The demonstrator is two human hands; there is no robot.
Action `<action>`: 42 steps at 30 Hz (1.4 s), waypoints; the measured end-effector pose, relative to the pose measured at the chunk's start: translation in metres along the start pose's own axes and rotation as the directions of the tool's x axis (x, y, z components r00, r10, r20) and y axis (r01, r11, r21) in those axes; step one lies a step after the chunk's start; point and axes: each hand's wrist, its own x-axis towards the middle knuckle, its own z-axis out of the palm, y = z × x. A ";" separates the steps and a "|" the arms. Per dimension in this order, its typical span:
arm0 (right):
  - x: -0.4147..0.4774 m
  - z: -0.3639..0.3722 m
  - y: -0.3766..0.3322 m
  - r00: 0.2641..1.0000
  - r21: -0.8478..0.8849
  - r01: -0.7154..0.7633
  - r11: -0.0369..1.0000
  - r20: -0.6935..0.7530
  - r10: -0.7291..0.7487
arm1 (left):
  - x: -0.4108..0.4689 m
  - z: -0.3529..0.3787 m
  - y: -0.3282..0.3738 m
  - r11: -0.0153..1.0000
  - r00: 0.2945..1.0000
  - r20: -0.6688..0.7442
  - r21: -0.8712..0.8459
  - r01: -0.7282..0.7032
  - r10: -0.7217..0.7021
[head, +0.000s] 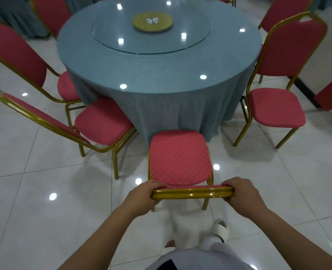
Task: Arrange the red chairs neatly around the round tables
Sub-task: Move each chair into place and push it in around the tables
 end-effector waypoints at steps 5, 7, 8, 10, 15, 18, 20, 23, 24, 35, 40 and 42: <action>0.063 -0.021 -0.022 0.999 -0.056 -0.054 0.997 -0.003 0.054 | 0.053 -0.037 0.006 0.997 0.993 -0.101 -0.054 0.052 -0.057; 0.090 -0.030 -0.031 0.996 -0.061 -0.082 0.995 0.016 0.083 | 0.075 -0.050 0.007 0.993 0.991 -0.102 -0.087 0.080 -0.089; 0.104 -0.035 -0.033 0.995 -0.051 -0.092 0.994 0.020 0.093 | 0.086 -0.056 0.009 0.990 0.990 -0.089 -0.102 0.097 -0.107; 0.128 -0.044 -0.037 0.994 -0.039 -0.105 0.994 0.026 0.106 | 0.104 -0.067 0.013 0.985 0.988 -0.074 -0.119 0.124 -0.133; 0.169 -0.062 -0.038 0.995 -0.069 -0.084 0.994 0.046 0.088 | 0.136 -0.084 0.023 0.985 0.983 -0.116 -0.118 0.127 -0.141; 0.180 -0.062 -0.039 0.996 -0.099 -0.043 0.994 0.076 0.051 | 0.143 -0.091 0.023 0.985 0.980 -0.110 -0.079 0.156 -0.164; 0.182 -0.059 -0.038 0.996 -0.105 -0.034 0.994 0.079 0.043 | 0.143 -0.091 0.023 0.984 0.978 -0.113 -0.060 0.168 -0.174; 0.179 -0.060 -0.038 0.997 -0.107 -0.034 0.994 0.072 0.042 | 0.140 -0.089 0.027 0.980 0.970 -0.135 -0.023 0.200 -0.201; 0.177 -0.061 -0.038 0.997 -0.105 -0.032 0.994 0.073 0.040 | 0.139 -0.088 0.028 0.977 0.967 -0.139 -0.018 0.214 -0.215; 0.170 -0.058 -0.032 0.999 -0.083 -0.018 0.996 0.046 0.022 | 0.130 -0.079 0.030 0.972 0.959 -0.176 0.041 0.232 -0.222; 0.179 -0.062 -0.023 0.996 -0.066 0.048 0.997 0.072 -0.043 | 0.134 -0.076 0.033 0.960 0.947 -0.200 0.071 0.271 -0.253; 0.179 -0.065 -0.014 0.994 -0.054 0.058 0.997 0.098 -0.053 | 0.133 -0.067 0.034 0.961 0.948 -0.205 0.077 0.265 -0.245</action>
